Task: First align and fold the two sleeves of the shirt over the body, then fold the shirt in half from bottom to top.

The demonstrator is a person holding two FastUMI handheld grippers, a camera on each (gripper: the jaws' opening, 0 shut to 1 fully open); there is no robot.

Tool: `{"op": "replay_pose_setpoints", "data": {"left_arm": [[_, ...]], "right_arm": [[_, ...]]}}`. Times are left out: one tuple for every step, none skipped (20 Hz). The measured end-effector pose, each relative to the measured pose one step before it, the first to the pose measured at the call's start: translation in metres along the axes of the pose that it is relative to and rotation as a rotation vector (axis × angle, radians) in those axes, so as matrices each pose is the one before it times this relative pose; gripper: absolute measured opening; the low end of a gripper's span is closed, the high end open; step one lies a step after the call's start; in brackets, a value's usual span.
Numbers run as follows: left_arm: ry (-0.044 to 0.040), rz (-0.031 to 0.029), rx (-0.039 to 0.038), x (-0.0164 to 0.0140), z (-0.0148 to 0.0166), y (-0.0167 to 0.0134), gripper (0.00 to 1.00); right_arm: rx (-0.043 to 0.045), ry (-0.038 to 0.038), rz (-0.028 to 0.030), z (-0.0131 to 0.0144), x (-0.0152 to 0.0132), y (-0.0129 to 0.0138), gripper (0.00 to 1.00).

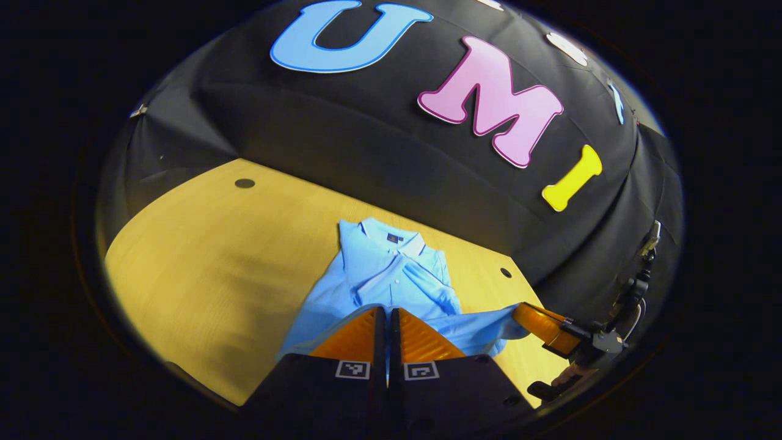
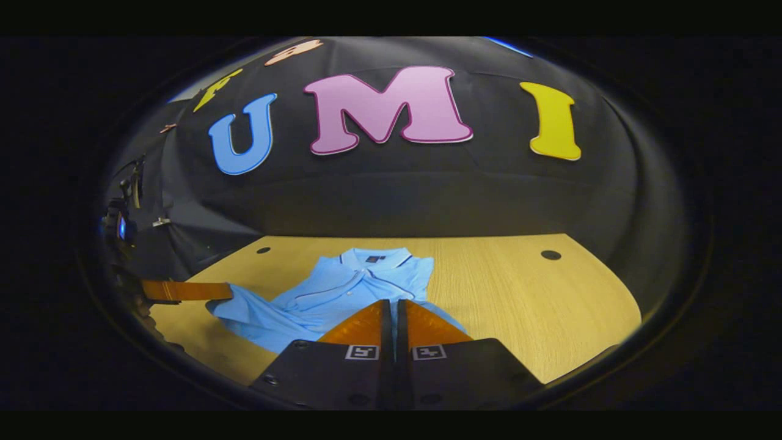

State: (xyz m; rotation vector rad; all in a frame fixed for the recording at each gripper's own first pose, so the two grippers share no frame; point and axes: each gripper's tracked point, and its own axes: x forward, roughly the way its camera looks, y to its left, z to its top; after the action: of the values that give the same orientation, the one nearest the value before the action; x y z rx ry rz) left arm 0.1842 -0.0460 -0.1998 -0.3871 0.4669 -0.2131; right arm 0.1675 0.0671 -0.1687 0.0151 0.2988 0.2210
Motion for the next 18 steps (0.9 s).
{"op": "replay_pose_setpoints", "data": {"left_arm": [[-0.01535, -0.00285, 0.00863, 0.01113, 0.01264, 0.00019, 0.06], [-0.01278, -0.00281, 0.00793, 0.01220, 0.01404, 0.00036, 0.06], [-0.02032, -0.00315, 0.01204, 0.01320, 0.01446, 0.00180, 0.06], [-0.02090, 0.00485, 0.01719, 0.01286, 0.01502, 0.00277, 0.06], [-0.01939, -0.00501, 0.01530, 0.01589, 0.01306, 0.00251, 0.06], [-0.01454, 0.00150, 0.01390, 0.01407, 0.01213, 0.00238, 0.06], [-0.01355, -0.00673, 0.00572, 0.01685, 0.00921, 0.00249, 0.06], [-0.00816, -0.00165, 0.00742, 0.01621, 0.00847, 0.00186, 0.06], [-0.00527, 0.00092, 0.00776, 0.01566, 0.00510, 0.00351, 0.06], [-0.00748, 0.00142, 0.00639, 0.01845, 0.00645, 0.00489, 0.06], [-0.00398, -0.00109, 0.00160, 0.01659, 0.00409, 0.00255, 0.06], [-0.00142, -0.00142, -0.00012, 0.01728, 0.00335, 0.00517, 0.06], [0.00954, 0.00434, -0.00383, 0.01696, 0.00080, 0.00329, 0.06], [0.00604, 0.00695, -0.00132, 0.01697, -0.00051, 0.00670, 0.06], [0.00514, 0.01541, 0.00864, 0.01229, -0.00170, 0.00563, 0.06], [0.00140, 0.02072, 0.01951, 0.01119, -0.00205, 0.00748, 0.06], [0.01021, 0.02070, 0.02443, 0.00775, -0.00503, 0.00687, 0.06], [0.00729, 0.01886, 0.01982, 0.00557, -0.00477, 0.00638, 0.06]], "right_arm": [[-0.00501, -0.01244, -0.00006, 0.00805, 0.01171, -0.00208, 0.05], [-0.00197, -0.01540, -0.00062, 0.00777, 0.01124, -0.00050, 0.05], [-0.00179, -0.01773, 0.00109, 0.00846, 0.01289, -0.00180, 0.05], [-0.01014, -0.01835, -0.00323, 0.00880, 0.01334, -0.00338, 0.05], [-0.00883, -0.01871, 0.00005, 0.00882, 0.01433, -0.00273, 0.05], [-0.00269, -0.01389, 0.00274, 0.00704, 0.01622, -0.00189, 0.05], [-0.00150, -0.01443, 0.00404, 0.00688, 0.01544, -0.00049, 0.05], [-0.00687, -0.01620, 0.00245, 0.00619, 0.01480, -0.00129, 0.05], [-0.01318, -0.01356, -0.00147, 0.00564, 0.01513, -0.00200, 0.05], [-0.00797, -0.01420, 0.00153, 0.00412, 0.01454, -0.00128, 0.05], [-0.00223, -0.00593, -0.00066, 0.00187, 0.01562, -0.00159, 0.05], [0.00097, 0.00177, -0.00294, -0.00060, 0.01511, -0.00282, 0.05], [0.00318, 0.00133, -0.01160, -0.00179, 0.01424, -0.00502, 0.05], [0.00645, 0.00917, -0.00965, -0.00323, 0.01160, -0.00492, 0.00], [0.00489, 0.00175, -0.01293, -0.00234, 0.01041, -0.00492, 0.00], [-0.00619, 0.00814, -0.01388, -0.00385, 0.00986, -0.00486, 0.00], [-0.00669, 0.00722, -0.01439, -0.00265, 0.00891, -0.00518, 0.00], [-0.00619, 0.00776, -0.01049, -0.00274, 0.00860, -0.00318, 0.05]]}}
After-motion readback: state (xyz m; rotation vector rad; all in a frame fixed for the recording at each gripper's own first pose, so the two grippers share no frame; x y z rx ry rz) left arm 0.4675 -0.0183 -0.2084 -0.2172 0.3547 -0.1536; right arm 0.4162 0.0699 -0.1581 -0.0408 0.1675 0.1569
